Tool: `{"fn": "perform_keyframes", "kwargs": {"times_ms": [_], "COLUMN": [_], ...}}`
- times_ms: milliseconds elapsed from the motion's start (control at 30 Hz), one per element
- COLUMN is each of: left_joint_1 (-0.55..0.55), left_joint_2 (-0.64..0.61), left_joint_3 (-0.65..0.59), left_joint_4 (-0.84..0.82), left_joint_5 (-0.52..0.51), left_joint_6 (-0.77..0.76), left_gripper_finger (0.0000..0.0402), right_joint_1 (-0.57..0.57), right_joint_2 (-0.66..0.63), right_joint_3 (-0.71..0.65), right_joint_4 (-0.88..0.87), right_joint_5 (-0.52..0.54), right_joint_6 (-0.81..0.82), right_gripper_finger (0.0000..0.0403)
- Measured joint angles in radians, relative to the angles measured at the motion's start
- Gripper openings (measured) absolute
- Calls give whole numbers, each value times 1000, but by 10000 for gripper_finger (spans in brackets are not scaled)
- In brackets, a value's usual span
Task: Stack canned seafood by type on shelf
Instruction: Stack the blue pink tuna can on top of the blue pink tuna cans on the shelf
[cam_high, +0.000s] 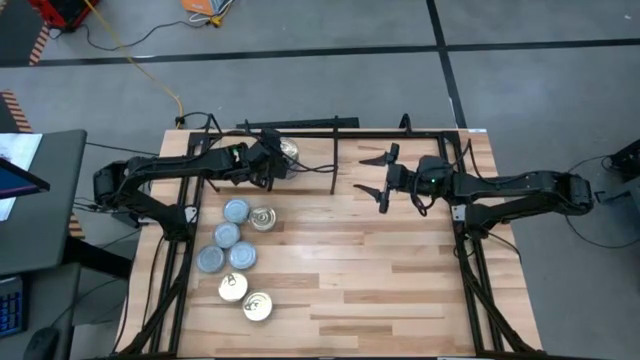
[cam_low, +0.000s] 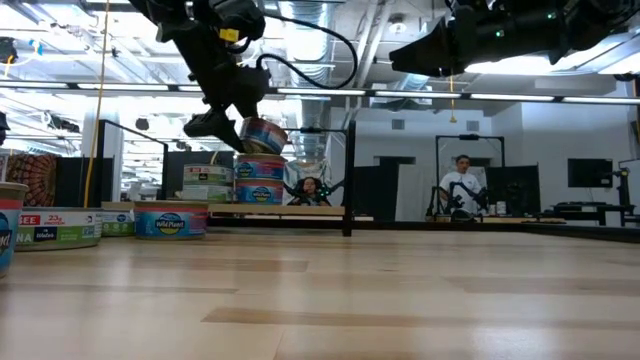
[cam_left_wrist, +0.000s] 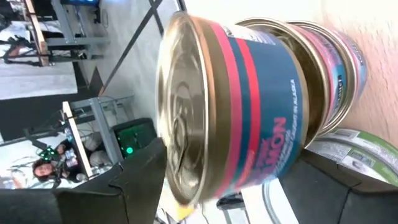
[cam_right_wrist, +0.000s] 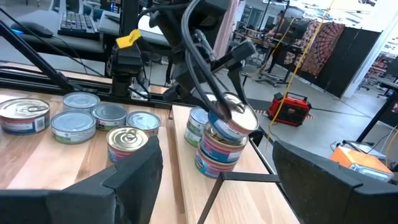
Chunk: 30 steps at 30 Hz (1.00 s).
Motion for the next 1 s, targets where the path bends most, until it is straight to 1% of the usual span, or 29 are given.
{"fn": "perform_keyframes", "kwargs": {"times_ms": [133,233,433,633,700,767,833,933,1000], "left_joint_1": [0,0,6,5,-9,-36,-86,-193,-271], "left_joint_2": [0,0,0,0,0,-7,-16,-15,-14], "left_joint_3": [46,52,53,53,53,53,53,53,53], "left_joint_4": [-98,-138,-128,-169,-189,-215,-248,-323,-385], "left_joint_5": [9,30,13,-1,-30,-58,-78,-134,-154], "left_joint_6": [-36,-66,-80,-80,-80,-93,-129,-236,-343], "left_gripper_finger": [282,282,282,282,282,282,282,281,281], "right_joint_1": [0,0,0,0,0,0,0,0,-1], "right_joint_2": [0,0,0,0,0,0,0,1,1], "right_joint_3": [0,0,0,0,1,1,1,1,1], "right_joint_4": [2,4,6,8,8,8,8,16,35], "right_joint_5": [0,0,0,0,0,0,0,6,7], "right_joint_6": [0,0,1,1,1,0,0,-1,-10], "right_gripper_finger": [331,331,331,331,331,330,331,331,331]}}
